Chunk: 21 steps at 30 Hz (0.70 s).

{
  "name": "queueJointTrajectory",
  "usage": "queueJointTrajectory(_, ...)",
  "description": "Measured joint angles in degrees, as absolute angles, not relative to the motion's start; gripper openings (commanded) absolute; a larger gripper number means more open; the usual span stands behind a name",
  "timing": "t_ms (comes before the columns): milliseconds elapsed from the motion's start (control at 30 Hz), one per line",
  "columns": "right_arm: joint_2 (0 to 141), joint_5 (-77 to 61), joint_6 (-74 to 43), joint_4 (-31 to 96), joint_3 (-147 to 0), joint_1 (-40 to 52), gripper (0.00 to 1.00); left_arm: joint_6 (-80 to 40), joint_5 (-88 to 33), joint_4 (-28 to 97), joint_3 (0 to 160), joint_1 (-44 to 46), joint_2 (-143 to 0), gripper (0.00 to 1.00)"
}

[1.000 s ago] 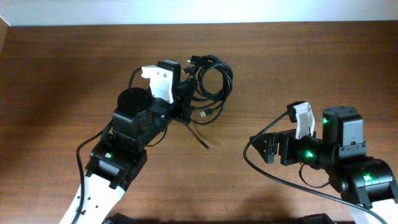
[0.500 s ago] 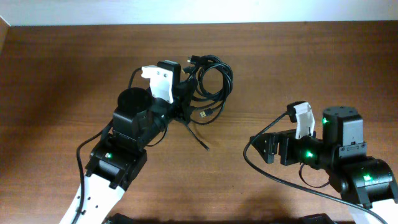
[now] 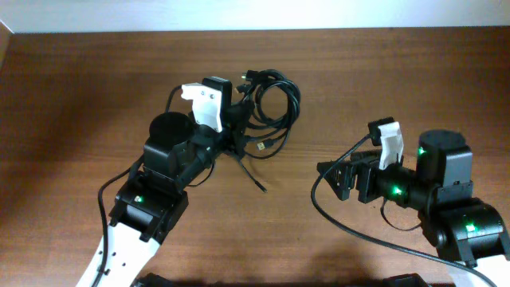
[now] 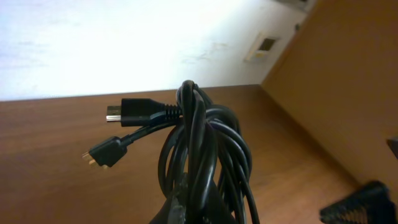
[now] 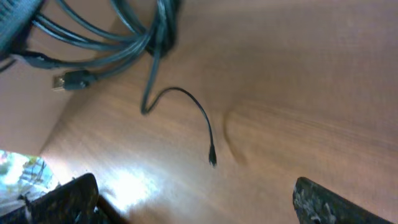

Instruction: Untangle cables

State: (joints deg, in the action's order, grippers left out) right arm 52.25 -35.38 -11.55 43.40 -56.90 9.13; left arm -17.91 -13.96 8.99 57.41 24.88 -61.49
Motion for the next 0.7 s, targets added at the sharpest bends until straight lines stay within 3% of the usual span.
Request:
queueJointTrajectory(200, 52.25, -37.34, -7.46, 37.69, -56.90, 9.13, 1.00, -17.89, -20.75, 7.95, 57.41, 24.88, -61.49, 0.00)
queueJointTrajectory(700, 52.25, -35.86, -6.04, 34.33, -56.90, 9.13, 0.76, -18.17, -27.79, 4.75, 57.41, 28.21, -62.13, 0.00)
